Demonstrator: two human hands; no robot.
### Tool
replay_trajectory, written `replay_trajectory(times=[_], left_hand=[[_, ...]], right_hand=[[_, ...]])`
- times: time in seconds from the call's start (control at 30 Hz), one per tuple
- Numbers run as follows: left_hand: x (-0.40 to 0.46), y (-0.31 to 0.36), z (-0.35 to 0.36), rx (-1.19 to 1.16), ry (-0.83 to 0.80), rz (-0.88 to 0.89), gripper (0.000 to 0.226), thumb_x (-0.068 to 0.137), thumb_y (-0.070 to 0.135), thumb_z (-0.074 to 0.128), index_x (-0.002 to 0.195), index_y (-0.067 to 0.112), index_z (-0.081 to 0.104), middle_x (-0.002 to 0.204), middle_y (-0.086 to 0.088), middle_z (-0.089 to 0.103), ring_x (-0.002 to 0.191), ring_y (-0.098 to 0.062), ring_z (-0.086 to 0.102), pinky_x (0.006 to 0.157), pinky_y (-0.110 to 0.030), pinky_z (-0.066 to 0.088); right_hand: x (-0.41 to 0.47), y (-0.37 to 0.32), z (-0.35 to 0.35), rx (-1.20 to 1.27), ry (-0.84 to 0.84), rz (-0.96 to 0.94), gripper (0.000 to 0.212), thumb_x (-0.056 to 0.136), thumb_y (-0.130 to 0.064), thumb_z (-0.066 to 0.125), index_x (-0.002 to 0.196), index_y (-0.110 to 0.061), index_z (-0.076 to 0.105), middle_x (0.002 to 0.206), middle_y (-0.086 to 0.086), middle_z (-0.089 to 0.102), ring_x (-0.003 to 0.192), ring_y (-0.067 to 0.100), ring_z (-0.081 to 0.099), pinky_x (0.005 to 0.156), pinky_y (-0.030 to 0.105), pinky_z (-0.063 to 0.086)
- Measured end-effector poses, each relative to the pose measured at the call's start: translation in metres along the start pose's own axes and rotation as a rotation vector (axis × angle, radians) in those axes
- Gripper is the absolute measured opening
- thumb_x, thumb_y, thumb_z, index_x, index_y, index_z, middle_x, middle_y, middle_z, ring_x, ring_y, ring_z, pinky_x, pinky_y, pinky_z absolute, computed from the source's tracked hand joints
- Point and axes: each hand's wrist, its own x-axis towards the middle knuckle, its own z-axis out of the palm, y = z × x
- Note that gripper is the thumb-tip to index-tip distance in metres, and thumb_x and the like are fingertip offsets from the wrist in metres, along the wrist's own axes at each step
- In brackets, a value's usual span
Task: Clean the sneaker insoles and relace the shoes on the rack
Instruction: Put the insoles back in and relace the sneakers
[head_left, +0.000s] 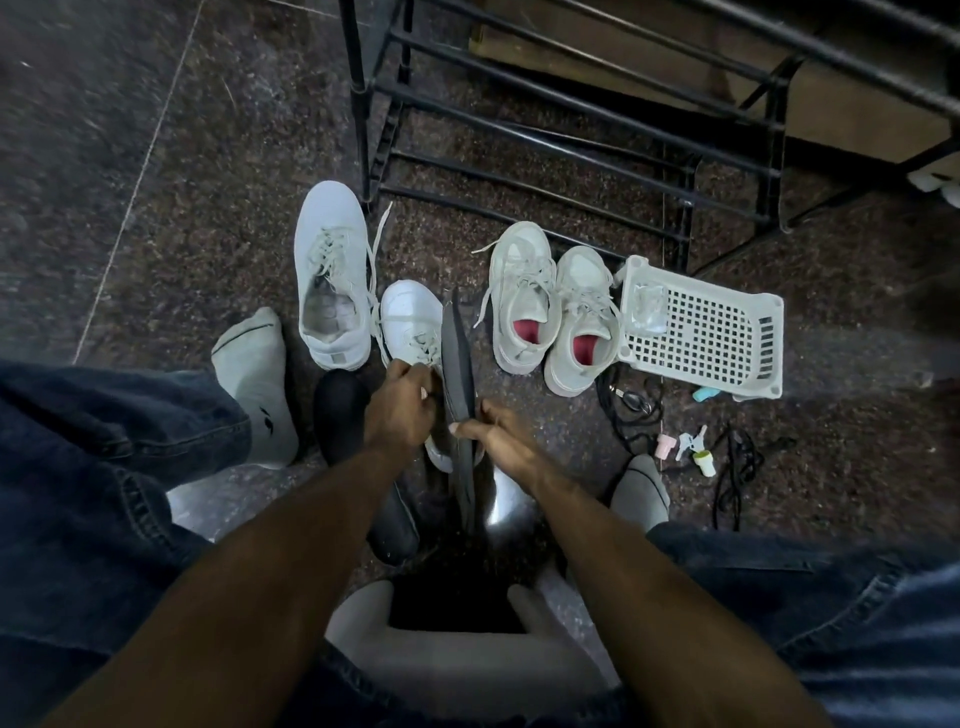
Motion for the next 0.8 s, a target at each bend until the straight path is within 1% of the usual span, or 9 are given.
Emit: replay_trajectory(times=[0.07, 0.13, 0.23, 0.3, 0.4, 0.5, 0.57, 0.7, 0.8], left_hand=[[0.002, -0.004, -0.001, -0.091, 0.022, -0.001, 0.016, 0.079, 0.005, 0.063, 0.086, 0.018, 0.056, 0.095, 0.001, 0.046, 0.079, -0.034, 0.058, 0.062, -0.035, 0.041], [0.002, -0.01, -0.001, -0.129, 0.027, 0.029, 0.017, 0.079, 0.006, 0.064, 0.082, 0.021, 0.057, 0.092, 0.007, 0.044, 0.077, -0.029, 0.058, 0.062, -0.034, 0.043], [-0.001, -0.023, 0.0, -0.065, 0.017, 0.04, 0.016, 0.083, 0.012, 0.062, 0.081, 0.028, 0.063, 0.098, 0.014, 0.045, 0.081, -0.019, 0.059, 0.064, -0.03, 0.042], [-0.003, -0.031, -0.001, 0.024, -0.013, 0.039, 0.017, 0.086, 0.015, 0.061, 0.088, 0.03, 0.069, 0.111, 0.013, 0.049, 0.096, -0.015, 0.058, 0.068, -0.032, 0.047], [-0.003, -0.033, -0.001, 0.273, -0.132, 0.117, 0.028, 0.088, 0.017, 0.059, 0.111, 0.029, 0.069, 0.137, 0.006, 0.043, 0.121, -0.019, 0.048, 0.081, -0.037, 0.048], [0.002, -0.024, 0.003, 0.383, -0.101, 0.181, 0.038, 0.087, 0.02, 0.057, 0.125, 0.025, 0.062, 0.144, -0.001, 0.038, 0.13, -0.024, 0.039, 0.096, -0.041, 0.04], [0.008, -0.02, 0.009, 0.421, -0.065, 0.179, 0.037, 0.085, 0.024, 0.059, 0.122, 0.022, 0.062, 0.139, -0.003, 0.04, 0.13, -0.024, 0.038, 0.1, -0.043, 0.035], [0.023, -0.009, 0.019, 0.539, -0.047, 0.132, 0.026, 0.083, 0.031, 0.061, 0.106, 0.02, 0.068, 0.124, -0.007, 0.046, 0.117, -0.029, 0.045, 0.108, -0.049, 0.029], [0.03, -0.002, 0.025, 0.661, -0.074, 0.135, 0.025, 0.084, 0.031, 0.06, 0.101, 0.016, 0.07, 0.125, -0.012, 0.048, 0.113, -0.034, 0.048, 0.112, -0.055, 0.023]], right_hand=[[0.008, 0.002, 0.003, -0.064, -0.032, 0.015, 0.037, 0.083, -0.022, 0.065, 0.118, -0.01, 0.059, 0.107, 0.01, 0.068, 0.092, 0.024, 0.066, 0.06, 0.03, 0.054], [0.013, 0.003, 0.0, -0.083, -0.034, 0.023, 0.038, 0.088, -0.025, 0.062, 0.123, -0.011, 0.056, 0.112, 0.008, 0.067, 0.097, 0.024, 0.065, 0.061, 0.028, 0.053], [0.017, 0.004, -0.008, 0.041, 0.033, 0.022, 0.021, 0.094, -0.025, 0.058, 0.114, -0.021, 0.059, 0.111, -0.001, 0.066, 0.1, 0.017, 0.063, 0.079, 0.027, 0.05], [0.018, 0.005, -0.012, 0.105, 0.065, 0.032, 0.01, 0.094, -0.025, 0.057, 0.104, -0.025, 0.061, 0.106, -0.003, 0.068, 0.1, 0.016, 0.064, 0.083, 0.029, 0.049], [0.018, 0.004, -0.015, 0.131, 0.069, 0.054, 0.008, 0.095, -0.024, 0.056, 0.101, -0.023, 0.06, 0.096, -0.001, 0.069, 0.085, 0.015, 0.065, 0.067, 0.026, 0.048], [0.016, 0.002, -0.018, 0.146, 0.046, 0.06, 0.01, 0.095, -0.023, 0.055, 0.104, -0.02, 0.059, 0.088, -0.002, 0.068, 0.066, 0.006, 0.064, 0.054, 0.02, 0.046], [0.017, 0.004, -0.018, 0.116, 0.032, 0.077, 0.016, 0.095, -0.026, 0.056, 0.109, -0.019, 0.057, 0.087, -0.001, 0.068, 0.064, 0.009, 0.063, 0.054, 0.025, 0.048], [0.019, 0.005, -0.013, 0.089, 0.027, 0.091, 0.028, 0.094, -0.028, 0.057, 0.12, -0.016, 0.053, 0.095, 0.002, 0.067, 0.076, 0.015, 0.066, 0.053, 0.027, 0.051], [0.018, 0.001, -0.013, 0.122, 0.025, 0.112, 0.027, 0.096, -0.023, 0.056, 0.119, -0.011, 0.05, 0.09, 0.003, 0.066, 0.065, 0.013, 0.067, 0.047, 0.024, 0.05]])
